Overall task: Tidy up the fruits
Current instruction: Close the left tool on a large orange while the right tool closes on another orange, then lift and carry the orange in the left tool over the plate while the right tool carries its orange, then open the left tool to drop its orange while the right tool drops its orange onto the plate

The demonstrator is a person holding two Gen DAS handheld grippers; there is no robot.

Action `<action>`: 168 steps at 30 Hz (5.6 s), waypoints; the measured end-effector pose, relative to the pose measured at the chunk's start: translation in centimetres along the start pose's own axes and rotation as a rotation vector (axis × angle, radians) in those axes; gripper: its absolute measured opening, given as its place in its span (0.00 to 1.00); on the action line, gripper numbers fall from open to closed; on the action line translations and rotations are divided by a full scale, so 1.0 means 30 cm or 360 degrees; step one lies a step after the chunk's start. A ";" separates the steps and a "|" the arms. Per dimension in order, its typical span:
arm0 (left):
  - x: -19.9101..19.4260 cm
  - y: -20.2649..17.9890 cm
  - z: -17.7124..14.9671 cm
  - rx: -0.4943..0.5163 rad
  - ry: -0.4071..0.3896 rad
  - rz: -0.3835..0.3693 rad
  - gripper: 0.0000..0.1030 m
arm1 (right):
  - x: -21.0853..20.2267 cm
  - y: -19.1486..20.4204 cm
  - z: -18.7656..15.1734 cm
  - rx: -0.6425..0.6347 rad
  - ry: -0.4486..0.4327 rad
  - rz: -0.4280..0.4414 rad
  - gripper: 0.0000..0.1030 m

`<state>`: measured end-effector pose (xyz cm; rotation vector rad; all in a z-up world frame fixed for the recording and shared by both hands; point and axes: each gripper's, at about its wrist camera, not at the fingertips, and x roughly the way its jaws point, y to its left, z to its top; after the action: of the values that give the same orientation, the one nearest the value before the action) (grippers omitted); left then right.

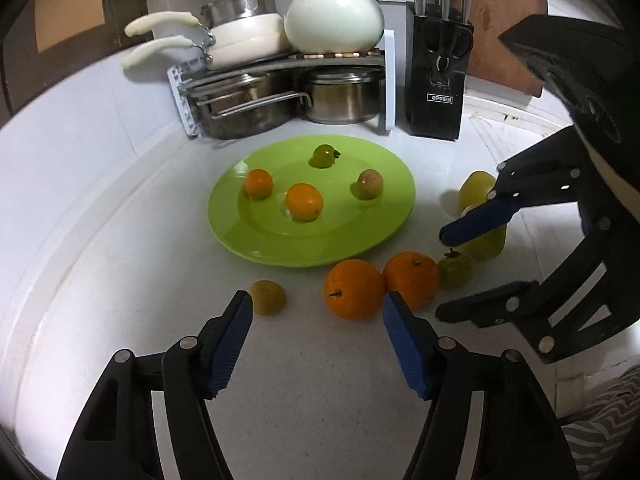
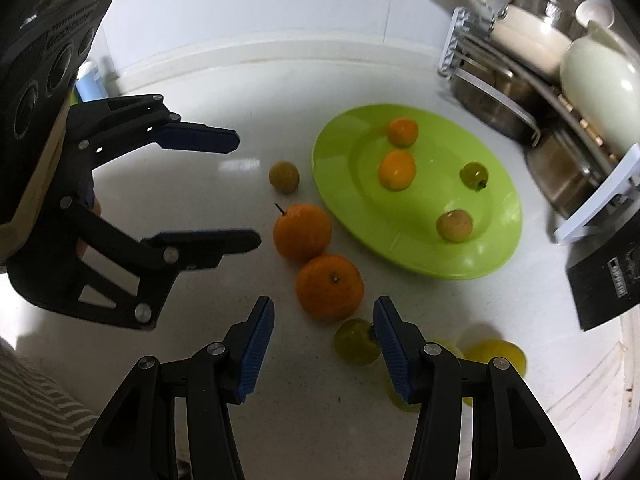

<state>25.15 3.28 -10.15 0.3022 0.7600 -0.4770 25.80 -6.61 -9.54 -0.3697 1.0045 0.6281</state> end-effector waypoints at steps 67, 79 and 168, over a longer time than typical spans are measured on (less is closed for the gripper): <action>-0.115 -0.010 0.092 -0.0341 -0.0052 0.0057 0.38 | -0.101 -0.058 0.004 0.0357 -0.0256 0.0016 0.42; -0.210 -0.045 0.197 -0.0340 -0.0232 0.0099 0.38 | -0.253 -0.100 -0.003 0.0415 -0.0460 -0.0053 0.42; 0.379 0.298 0.496 -0.0357 0.0158 -0.0015 0.40 | 0.186 -0.524 0.393 0.0390 -0.0072 -0.0011 0.43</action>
<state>45.59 1.11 -7.24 0.1137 0.9038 -0.3832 45.86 -10.31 -8.44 -0.1427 1.0232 0.4982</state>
